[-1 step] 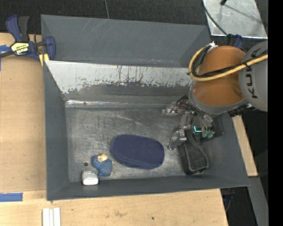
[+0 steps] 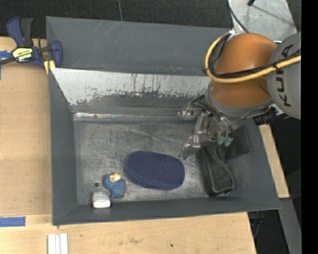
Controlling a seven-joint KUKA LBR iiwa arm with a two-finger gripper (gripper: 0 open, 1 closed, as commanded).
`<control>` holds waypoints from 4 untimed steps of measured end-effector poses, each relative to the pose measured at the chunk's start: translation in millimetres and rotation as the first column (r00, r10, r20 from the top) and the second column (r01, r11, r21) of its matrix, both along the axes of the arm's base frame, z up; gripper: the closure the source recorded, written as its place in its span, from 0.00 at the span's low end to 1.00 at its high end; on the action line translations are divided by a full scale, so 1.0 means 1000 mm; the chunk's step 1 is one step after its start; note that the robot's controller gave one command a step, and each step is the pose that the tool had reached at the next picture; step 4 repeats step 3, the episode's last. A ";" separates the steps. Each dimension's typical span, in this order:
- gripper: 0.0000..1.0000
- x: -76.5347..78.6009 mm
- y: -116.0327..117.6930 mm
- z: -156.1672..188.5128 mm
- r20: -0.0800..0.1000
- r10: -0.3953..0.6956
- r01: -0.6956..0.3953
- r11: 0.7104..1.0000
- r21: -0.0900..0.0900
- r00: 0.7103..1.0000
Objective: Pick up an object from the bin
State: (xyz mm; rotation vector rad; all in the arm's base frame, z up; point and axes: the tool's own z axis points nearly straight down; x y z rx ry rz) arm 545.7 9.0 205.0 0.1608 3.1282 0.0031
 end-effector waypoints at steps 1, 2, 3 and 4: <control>0.00 -0.025 0.083 -0.131 -0.007 0.309 -0.309 0.951 -0.007 0.951; 1.00 -0.023 0.085 -0.127 0.002 0.308 -0.308 0.952 -0.004 0.952; 1.00 -0.008 0.075 0.012 0.002 0.354 -0.354 0.935 -0.004 0.935; 1.00 -0.008 0.075 0.012 0.002 0.354 -0.354 0.935 -0.004 0.935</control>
Offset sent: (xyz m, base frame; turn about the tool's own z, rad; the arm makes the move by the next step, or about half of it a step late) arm -0.0280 0.0853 -0.1350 -0.3147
